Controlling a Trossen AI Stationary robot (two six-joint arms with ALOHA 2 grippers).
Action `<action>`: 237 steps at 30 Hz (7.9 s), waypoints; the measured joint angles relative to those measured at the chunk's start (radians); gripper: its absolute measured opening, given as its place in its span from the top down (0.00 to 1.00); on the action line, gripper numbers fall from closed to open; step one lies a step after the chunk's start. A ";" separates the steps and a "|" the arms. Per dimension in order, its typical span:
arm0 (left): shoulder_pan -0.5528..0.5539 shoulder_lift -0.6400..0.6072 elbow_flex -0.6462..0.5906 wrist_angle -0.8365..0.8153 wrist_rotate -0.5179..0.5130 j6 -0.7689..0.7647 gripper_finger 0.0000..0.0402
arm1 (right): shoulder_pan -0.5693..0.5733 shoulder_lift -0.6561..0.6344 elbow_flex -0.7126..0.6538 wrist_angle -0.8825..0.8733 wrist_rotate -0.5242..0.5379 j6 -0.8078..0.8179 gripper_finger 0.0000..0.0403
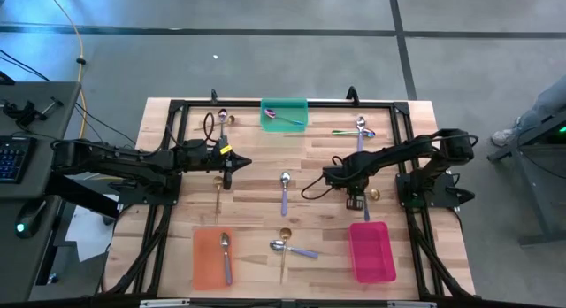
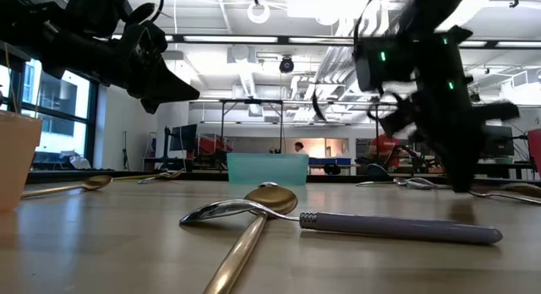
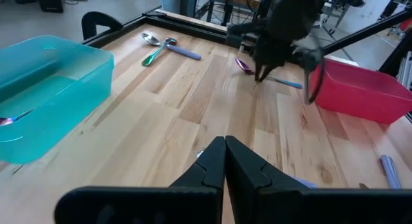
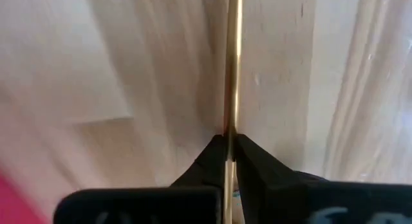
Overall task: Sort silverware by color (type)
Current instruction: Put the yellow spoon into the red bin, then put the blue spoon into the green bin, then put the yellow spoon into the red bin
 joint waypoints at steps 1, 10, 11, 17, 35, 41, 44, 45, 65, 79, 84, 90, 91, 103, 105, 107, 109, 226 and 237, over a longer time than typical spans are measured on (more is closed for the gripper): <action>0.000 0.000 0.000 0.000 0.000 0.000 1.00 | 0.000 -0.017 0.013 -0.008 -0.012 0.019 0.99; 0.000 0.000 0.000 -0.002 0.000 -0.001 1.00 | 0.018 -0.123 0.210 -0.260 -0.120 0.300 1.00; 0.000 0.000 0.000 -0.002 0.000 -0.001 1.00 | 0.026 -0.132 0.242 -0.296 -0.149 0.355 1.00; 0.000 0.000 0.000 -0.003 0.000 -0.010 1.00 | 0.180 -0.172 0.379 -0.328 -0.295 0.754 1.00; 0.000 0.000 0.000 -0.008 -0.001 -0.012 1.00 | 0.616 -0.169 0.052 0.107 -0.185 1.616 1.00; 0.000 0.000 0.000 -0.008 -0.001 -0.027 1.00 | 0.609 -0.169 -0.058 0.268 -0.186 1.611 1.00; 0.000 0.000 0.000 -0.008 -0.001 -0.028 1.00 | 0.609 -0.171 -0.082 0.299 -0.207 1.602 1.00; 0.000 0.000 0.000 -0.008 -0.001 -0.028 1.00 | 0.610 -0.171 -0.087 0.306 -0.212 1.593 1.00; -0.003 0.000 0.000 -0.050 -0.001 -0.013 1.00 | 0.577 -0.331 -0.093 0.296 -0.258 1.436 0.76; 0.005 0.000 -0.130 0.203 0.006 -0.056 1.00 | 0.088 -0.480 -0.092 0.232 -0.087 0.642 0.98; 0.005 0.000 -0.131 0.210 0.006 -0.077 1.00 | -0.188 -0.463 -0.092 0.230 -0.055 0.276 0.99; 0.006 0.000 -0.131 0.210 0.006 -0.078 1.00 | -0.468 -0.400 -0.092 0.238 -0.019 -0.052 0.94; 0.007 0.000 -0.131 0.209 0.005 -0.078 1.00 | -0.510 -0.377 -0.089 0.238 -0.015 -0.092 0.93; 0.078 0.000 -0.131 0.183 0.003 -0.057 1.00 | -0.730 0.021 0.206 0.048 0.087 -0.527 0.71; 0.083 0.000 -0.131 0.172 0.004 -0.053 1.00 | -0.742 0.088 0.247 0.019 0.111 -0.568 0.67; 0.082 0.000 -0.131 0.165 0.004 -0.050 1.00 | -0.750 0.144 0.280 0.001 0.134 -0.605 0.65; 0.082 0.000 -0.131 0.156 0.004 -0.044 1.00 | -0.759 0.191 0.304 -0.009 0.152 -0.617 0.64; 0.185 -0.003 -0.094 0.095 0.090 0.007 1.00 | -0.536 0.637 1.396 0.048 -0.249 -0.530 0.99; 0.354 -0.004 -0.093 0.024 0.257 0.028 1.00 | -0.433 0.508 0.861 0.816 -0.242 -0.289 1.00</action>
